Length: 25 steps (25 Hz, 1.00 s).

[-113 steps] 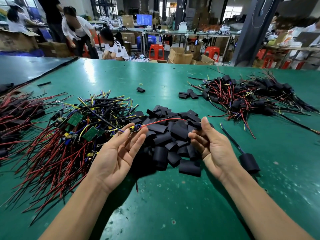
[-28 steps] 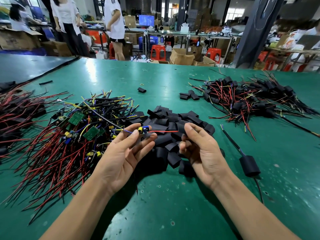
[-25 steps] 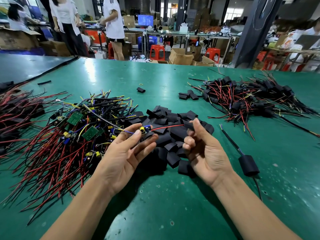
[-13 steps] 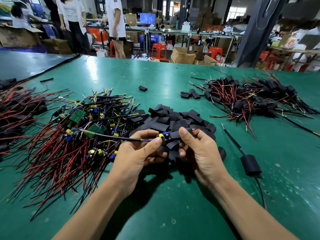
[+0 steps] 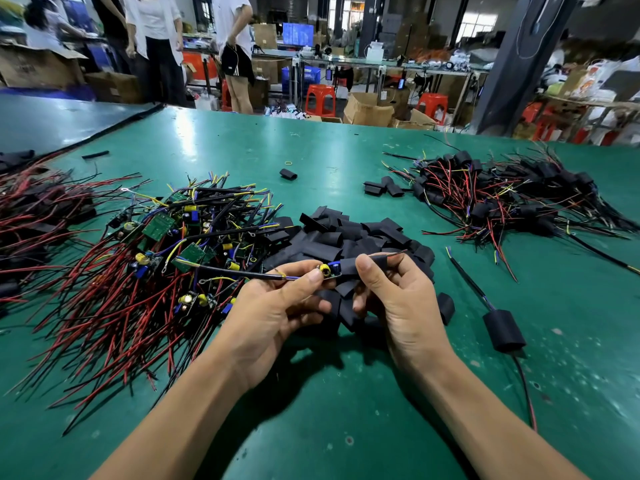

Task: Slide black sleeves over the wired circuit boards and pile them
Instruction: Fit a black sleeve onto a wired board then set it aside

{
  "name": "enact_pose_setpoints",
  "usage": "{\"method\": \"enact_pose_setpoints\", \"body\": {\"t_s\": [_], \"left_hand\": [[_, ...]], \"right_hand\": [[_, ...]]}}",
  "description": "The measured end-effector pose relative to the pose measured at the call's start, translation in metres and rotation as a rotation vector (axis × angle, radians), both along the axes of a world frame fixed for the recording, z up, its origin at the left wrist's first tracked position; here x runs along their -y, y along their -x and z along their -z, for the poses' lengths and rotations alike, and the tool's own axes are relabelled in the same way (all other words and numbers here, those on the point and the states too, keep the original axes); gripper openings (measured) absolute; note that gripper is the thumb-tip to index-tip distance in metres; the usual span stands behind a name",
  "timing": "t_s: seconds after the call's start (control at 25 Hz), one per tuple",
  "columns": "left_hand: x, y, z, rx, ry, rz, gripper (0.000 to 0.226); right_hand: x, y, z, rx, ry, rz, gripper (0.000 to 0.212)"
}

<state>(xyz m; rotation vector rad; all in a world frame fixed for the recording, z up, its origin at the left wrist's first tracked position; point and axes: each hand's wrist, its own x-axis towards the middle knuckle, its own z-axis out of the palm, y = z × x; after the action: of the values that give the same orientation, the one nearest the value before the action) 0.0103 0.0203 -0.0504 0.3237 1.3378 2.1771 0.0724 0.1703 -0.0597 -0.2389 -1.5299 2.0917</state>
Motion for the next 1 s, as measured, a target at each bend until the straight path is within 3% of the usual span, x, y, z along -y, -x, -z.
{"method": "enact_pose_setpoints", "body": {"t_s": [0.28,0.56,0.88,1.0], "left_hand": [[0.003,0.001,-0.001,-0.022,0.016,-0.014,0.026],[0.002,-0.003,-0.003,-0.038,0.017,-0.006,0.032],[0.002,-0.003,-0.004,-0.065,0.030,-0.056,0.033],[0.001,-0.004,-0.003,-0.097,0.031,-0.076,0.037]], "right_hand": [[-0.002,0.002,0.003,0.013,-0.031,-0.082,0.030],[0.000,0.001,-0.001,0.055,0.166,-0.166,0.047],[0.007,0.000,-0.001,0.038,0.002,-0.112,0.034],[0.011,-0.002,-0.002,0.035,-0.028,-0.113,0.038]]}}
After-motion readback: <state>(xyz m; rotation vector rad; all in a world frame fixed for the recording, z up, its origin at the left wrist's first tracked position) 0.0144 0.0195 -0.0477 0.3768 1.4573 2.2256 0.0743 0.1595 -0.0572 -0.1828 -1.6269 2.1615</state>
